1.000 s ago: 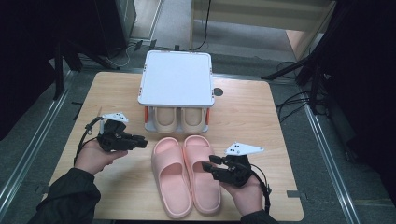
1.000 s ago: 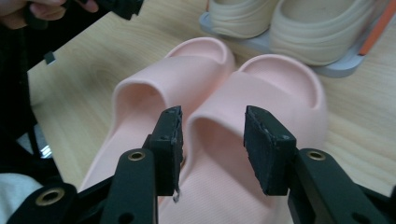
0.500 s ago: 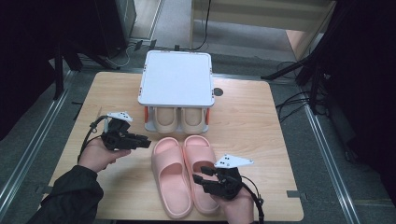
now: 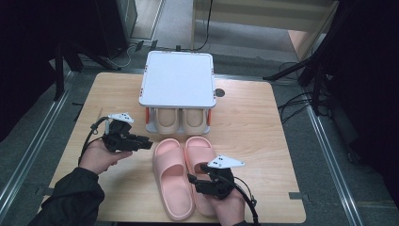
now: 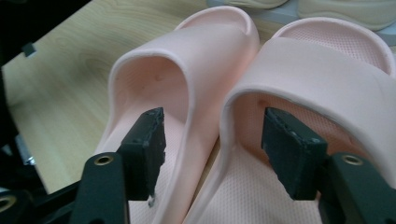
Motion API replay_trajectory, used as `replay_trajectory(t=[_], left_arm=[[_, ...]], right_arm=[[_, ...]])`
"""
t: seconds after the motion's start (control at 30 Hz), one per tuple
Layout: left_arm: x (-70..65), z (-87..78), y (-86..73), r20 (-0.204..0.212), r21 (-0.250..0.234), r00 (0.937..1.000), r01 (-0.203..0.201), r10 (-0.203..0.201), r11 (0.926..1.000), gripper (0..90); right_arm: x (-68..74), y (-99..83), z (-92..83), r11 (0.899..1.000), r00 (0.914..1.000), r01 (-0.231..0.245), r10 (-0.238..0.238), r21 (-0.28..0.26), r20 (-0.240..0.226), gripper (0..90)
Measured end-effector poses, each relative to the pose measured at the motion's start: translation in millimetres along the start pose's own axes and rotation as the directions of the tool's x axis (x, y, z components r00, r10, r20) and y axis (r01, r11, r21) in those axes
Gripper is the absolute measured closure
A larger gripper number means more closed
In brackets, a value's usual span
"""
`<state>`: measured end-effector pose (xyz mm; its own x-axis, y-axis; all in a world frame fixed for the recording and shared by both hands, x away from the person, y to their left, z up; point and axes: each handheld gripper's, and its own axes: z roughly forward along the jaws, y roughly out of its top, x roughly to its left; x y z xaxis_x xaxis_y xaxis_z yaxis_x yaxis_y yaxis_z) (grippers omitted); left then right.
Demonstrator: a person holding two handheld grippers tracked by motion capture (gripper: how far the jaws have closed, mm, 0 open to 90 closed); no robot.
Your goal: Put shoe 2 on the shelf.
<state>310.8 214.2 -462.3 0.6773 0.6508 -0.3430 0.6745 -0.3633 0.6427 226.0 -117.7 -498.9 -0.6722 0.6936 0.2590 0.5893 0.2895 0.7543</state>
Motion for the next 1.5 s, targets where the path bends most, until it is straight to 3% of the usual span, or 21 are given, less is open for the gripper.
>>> replay_trajectory(t=[0.2, 0.5, 0.67, 0.8, 1.07, 1.3, 1.5], left_arm=[[-0.8, -1.3, -3.9, -0.005, -0.003, 1.0, 0.006, -0.006, 1.0, 65.0], [-0.3, -11.1, -11.8, -0.031, -0.029, 0.9989, 0.034, -0.035, 0.999, 64.8], [1.0, -15.5, -17.4, -0.045, -0.032, 0.9977, 0.049, -0.051, 0.9983, 64.8], [1.0, -19.0, -22.0, -0.055, -0.033, 0.9968, 0.056, -0.058, 0.9979, 64.8], [2.0, -25.6, -30.6, -0.067, -0.038, 0.994, 0.085, -0.087, 0.9957, 64.5], [2.8, -27.1, -32.8, -0.067, -0.04, 0.9933, 0.091, -0.094, 0.9951, 64.5], [3.4, -26.3, -32.8, -0.067, -0.032, 0.9939, 0.086, -0.088, 0.9958, 64.5]], right_arm=[[5.3, 1.4, 17.2, 1.0, 0.9977, 0.012, -0.012, 0.011, 0.066, 35.8], [7.3, 4.7, 36.4, 0.999, 0.9967, -0.008, 0.004, 0.048, 0.081, 36.3], [10.2, 6.6, 39.1, 0.999, 0.99, 0.03, -0.035, 0.04, 0.137, 40.2], [11.5, 7.8, 43.1, 0.998, 0.9879, 0.047, -0.054, 0.049, 0.145, 42.8], [10.8, 11.8, 45.3, 0.995, 0.9889, 0.071, -0.08, 0.072, 0.126, 54.1], [7.9, 13.9, 43.6, 0.995, 0.9916, 0.062, -0.071, 0.082, 0.108, 66.1], [-4.3, 16.4, 38.7, 0.997, 0.9995, 0.0, -0.003, 0.081, 0.032, 72.4]])
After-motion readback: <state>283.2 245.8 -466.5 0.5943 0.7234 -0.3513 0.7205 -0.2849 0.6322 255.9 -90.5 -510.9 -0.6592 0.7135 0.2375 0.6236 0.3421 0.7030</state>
